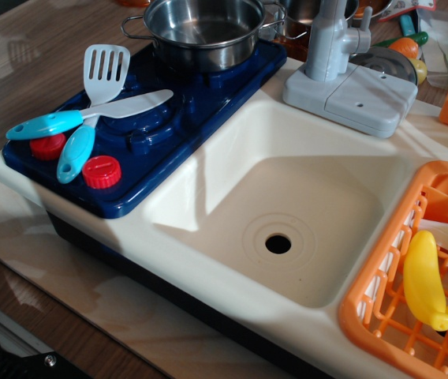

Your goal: Put pan from stove to sink

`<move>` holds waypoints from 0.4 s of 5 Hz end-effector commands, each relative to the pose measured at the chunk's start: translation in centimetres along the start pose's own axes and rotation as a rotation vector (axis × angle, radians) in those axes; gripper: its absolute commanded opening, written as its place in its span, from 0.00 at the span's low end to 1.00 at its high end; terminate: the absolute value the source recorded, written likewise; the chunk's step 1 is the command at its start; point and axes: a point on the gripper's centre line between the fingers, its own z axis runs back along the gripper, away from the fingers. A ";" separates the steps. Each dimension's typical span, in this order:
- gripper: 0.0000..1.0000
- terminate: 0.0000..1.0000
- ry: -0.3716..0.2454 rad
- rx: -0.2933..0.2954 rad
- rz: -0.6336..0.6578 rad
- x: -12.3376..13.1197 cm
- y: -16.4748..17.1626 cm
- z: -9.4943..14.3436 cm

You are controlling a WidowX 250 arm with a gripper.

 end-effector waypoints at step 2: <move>1.00 0.00 -0.035 -0.070 -0.208 -0.2 0.7 0.3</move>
